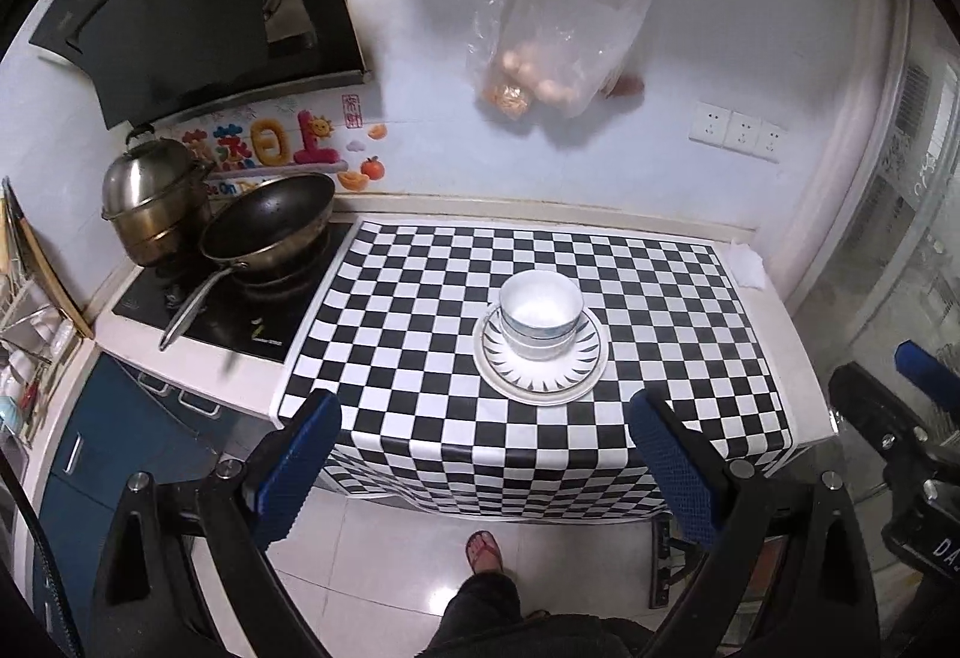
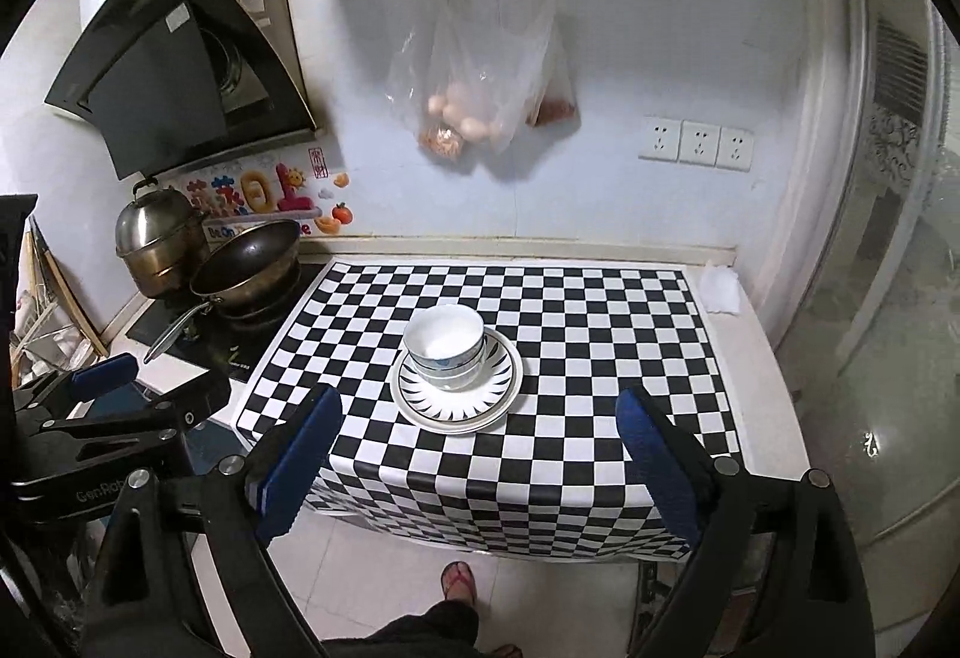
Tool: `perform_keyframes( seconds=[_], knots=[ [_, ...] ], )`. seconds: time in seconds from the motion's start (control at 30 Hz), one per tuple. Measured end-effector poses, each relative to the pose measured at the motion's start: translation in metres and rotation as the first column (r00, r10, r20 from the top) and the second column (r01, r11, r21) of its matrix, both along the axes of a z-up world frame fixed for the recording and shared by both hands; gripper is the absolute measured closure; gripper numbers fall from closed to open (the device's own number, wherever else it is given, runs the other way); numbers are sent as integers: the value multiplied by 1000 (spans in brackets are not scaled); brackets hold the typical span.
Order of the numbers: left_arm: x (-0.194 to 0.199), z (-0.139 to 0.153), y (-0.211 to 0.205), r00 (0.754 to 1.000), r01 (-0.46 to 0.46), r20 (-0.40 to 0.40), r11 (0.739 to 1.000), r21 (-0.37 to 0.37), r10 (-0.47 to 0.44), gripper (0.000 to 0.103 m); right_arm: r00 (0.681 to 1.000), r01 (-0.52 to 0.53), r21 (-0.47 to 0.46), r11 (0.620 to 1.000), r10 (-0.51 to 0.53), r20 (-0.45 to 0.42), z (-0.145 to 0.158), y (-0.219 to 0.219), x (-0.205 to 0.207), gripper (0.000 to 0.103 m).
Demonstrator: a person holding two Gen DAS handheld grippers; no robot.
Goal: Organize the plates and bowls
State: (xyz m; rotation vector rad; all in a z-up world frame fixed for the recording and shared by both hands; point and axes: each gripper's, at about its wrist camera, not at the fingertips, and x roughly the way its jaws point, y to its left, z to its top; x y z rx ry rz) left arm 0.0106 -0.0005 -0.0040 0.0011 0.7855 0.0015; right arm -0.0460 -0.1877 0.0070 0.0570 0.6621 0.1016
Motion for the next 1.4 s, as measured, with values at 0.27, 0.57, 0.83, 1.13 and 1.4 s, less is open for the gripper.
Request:
perform_keyframes(
  seconds=[0.27,0.57,0.83,1.13,1.4],
  knots=[
    [-13,-2,-1,1000,1,10,1000,11,-1,5,1000,23,-2,1000,-23,16,3,-1,-15,8],
    [-19,3,-4,999,16,31,1000,26,-17,5,999,40,2,999,-40,23,3,-4,-9,8],
    [-21,5,-3,999,24,37,999,24,-25,5,998,50,4,999,-50,27,3,-4,-10,7],
    [-19,8,-1,999,26,45,1000,13,-27,5,998,65,-10,998,-64,29,4,-4,-13,7],
    [-21,9,-4,998,30,46,1000,8,-30,5,996,74,-22,997,-73,43,7,-6,-17,7]
  ],
)
